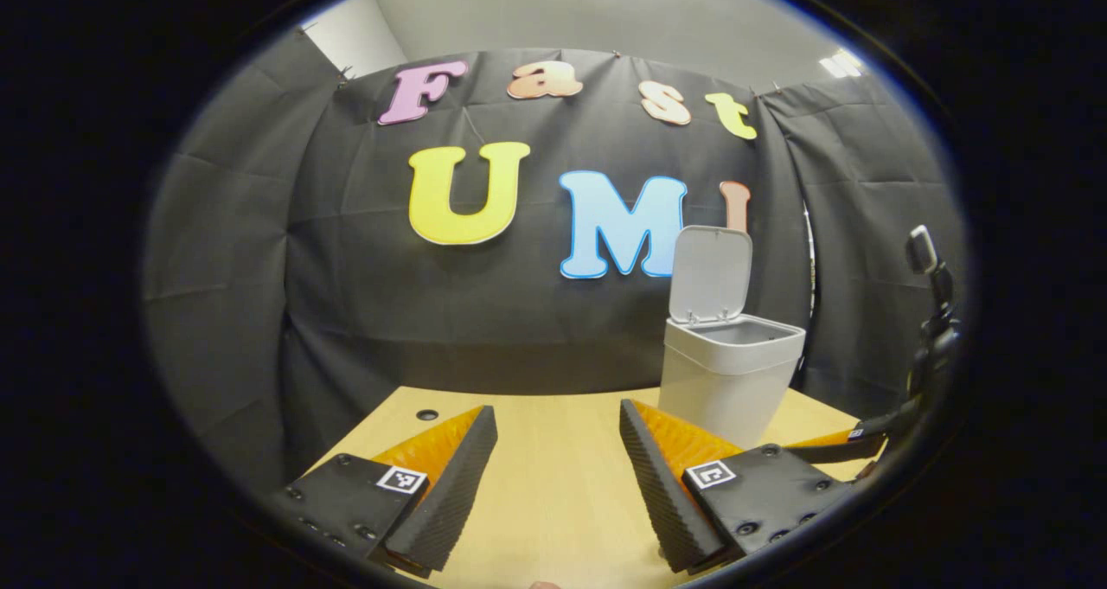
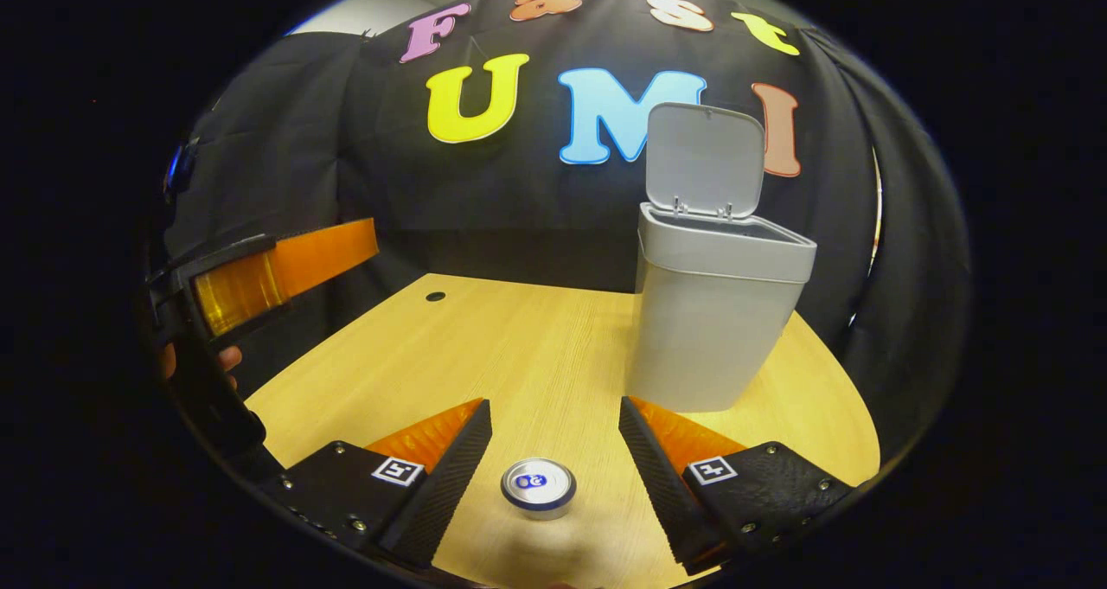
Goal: Press the lid of the desktop garbage bin to open it, pick up the crumpled paper on the desktop and throw it into the bin, then pick up the pop can on the desktop and drop it into the bin, and finally close the garbage bin lid.
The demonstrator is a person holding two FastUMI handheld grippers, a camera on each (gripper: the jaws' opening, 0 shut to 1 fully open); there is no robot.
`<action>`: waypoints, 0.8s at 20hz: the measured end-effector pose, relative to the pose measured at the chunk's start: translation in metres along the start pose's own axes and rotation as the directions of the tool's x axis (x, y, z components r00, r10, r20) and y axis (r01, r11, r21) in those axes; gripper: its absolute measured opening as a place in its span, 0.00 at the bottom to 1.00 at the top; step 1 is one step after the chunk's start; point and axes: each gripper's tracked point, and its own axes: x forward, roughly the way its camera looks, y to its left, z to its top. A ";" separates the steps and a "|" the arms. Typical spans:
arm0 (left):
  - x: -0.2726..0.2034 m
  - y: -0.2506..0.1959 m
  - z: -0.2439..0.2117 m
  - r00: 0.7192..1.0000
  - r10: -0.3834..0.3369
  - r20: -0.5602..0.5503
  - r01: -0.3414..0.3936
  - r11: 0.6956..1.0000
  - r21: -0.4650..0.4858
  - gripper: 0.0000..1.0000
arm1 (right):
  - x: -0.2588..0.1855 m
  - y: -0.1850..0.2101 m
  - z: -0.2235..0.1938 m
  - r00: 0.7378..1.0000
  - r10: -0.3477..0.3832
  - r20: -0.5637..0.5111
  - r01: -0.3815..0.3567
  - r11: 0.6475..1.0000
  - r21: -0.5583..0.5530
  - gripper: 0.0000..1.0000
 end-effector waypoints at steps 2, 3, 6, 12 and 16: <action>-0.004 0.009 -0.003 1.000 -0.001 -0.001 0.001 1.000 0.011 0.95 | 0.005 0.007 -0.018 0.998 0.003 -0.058 -0.002 1.000 0.014 0.95; -0.006 0.015 -0.005 1.000 0.005 -0.004 -0.005 1.000 0.019 0.95 | 0.009 0.012 -0.027 0.996 0.010 -0.094 -0.008 1.000 0.021 0.95; -0.011 0.029 -0.008 1.000 0.027 -0.011 -0.027 1.000 0.011 0.96 | 0.014 0.017 -0.051 0.983 0.012 -0.185 -0.008 1.000 0.019 0.95; -0.013 0.027 -0.014 0.998 0.067 -0.020 -0.067 0.998 -0.016 0.96 | 0.024 0.010 -0.082 0.953 0.005 -0.304 -0.020 0.999 -0.047 0.96; -0.010 0.020 -0.014 0.996 0.084 -0.019 -0.084 0.996 -0.013 0.94 | 0.030 0.010 -0.096 0.935 0.033 -0.352 -0.056 0.997 -0.055 0.95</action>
